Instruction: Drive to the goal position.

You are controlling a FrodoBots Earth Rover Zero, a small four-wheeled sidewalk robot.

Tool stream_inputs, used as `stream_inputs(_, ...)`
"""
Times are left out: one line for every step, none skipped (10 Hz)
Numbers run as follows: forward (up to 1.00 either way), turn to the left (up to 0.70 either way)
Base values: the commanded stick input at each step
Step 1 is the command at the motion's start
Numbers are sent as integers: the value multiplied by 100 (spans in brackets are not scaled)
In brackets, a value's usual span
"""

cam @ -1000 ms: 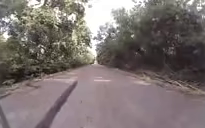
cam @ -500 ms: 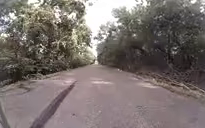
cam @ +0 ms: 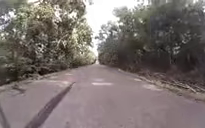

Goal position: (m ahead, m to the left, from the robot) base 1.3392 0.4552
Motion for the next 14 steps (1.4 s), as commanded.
stream_inputs(70,0)
stream_inputs(70,0)
stream_inputs(70,0)
stream_inputs(70,0)
stream_inputs(70,0)
stream_inputs(70,0)
stream_inputs(70,0)
stream_inputs(70,0)
stream_inputs(70,0)
stream_inputs(70,0)
stream_inputs(70,0)
stream_inputs(70,0)
stream_inputs(70,0)
stream_inputs(70,0)
